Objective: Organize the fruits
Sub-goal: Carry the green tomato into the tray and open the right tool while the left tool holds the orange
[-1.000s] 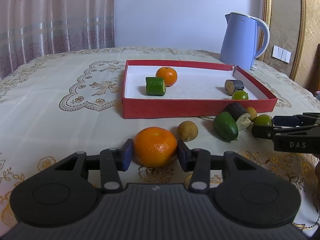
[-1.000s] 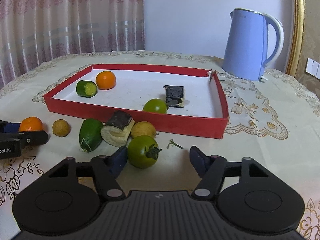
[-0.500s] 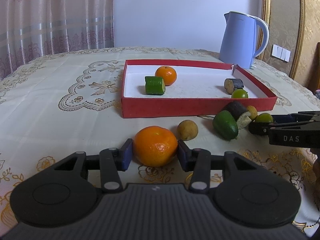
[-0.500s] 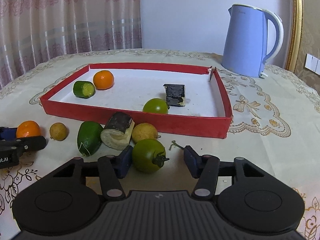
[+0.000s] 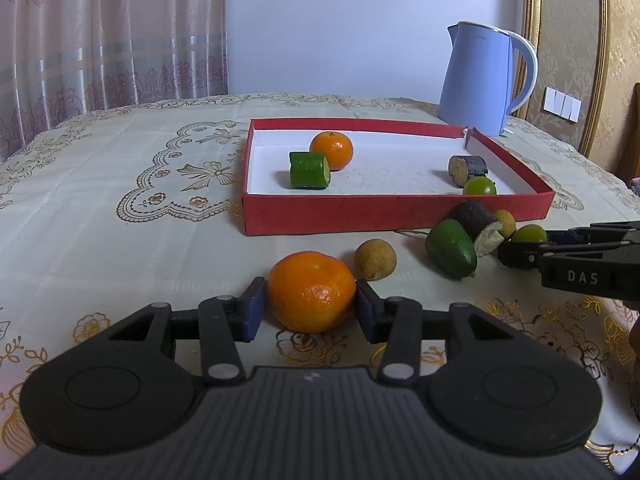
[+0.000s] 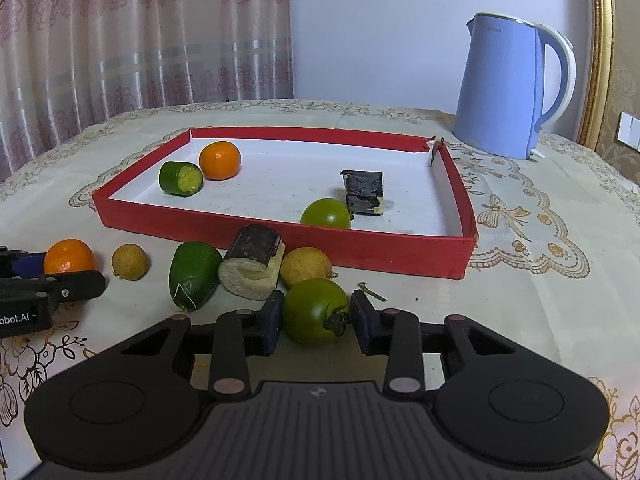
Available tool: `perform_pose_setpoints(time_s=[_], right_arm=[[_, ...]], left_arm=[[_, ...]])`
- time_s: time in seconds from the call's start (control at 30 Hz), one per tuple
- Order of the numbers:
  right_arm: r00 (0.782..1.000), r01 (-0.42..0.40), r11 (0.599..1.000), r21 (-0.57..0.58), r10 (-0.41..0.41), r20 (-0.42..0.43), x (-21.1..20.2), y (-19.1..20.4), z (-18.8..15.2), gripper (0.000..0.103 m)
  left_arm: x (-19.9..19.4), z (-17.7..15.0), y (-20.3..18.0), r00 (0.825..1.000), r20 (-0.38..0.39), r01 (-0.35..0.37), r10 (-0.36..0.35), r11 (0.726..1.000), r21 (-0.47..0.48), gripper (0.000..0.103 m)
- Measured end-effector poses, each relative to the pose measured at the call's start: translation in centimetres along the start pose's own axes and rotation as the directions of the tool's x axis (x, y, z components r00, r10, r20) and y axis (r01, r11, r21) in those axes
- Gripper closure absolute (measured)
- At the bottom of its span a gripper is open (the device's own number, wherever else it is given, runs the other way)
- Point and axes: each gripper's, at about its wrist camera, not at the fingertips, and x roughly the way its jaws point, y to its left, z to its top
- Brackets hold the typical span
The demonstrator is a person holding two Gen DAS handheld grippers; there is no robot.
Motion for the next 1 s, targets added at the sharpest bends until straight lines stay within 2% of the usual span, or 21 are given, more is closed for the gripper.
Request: perform_pose_setpoints(time_s=[1.0], right_arm=[[0.998,0.064,0.994,0.087,-0.065,0.014,-0.8,-2.0,0.0,0.068]], left_arm=[[0.6,0.7,0.3,1.0,-0.017,0.008,-0.008,1.0,-0.02,0.06]])
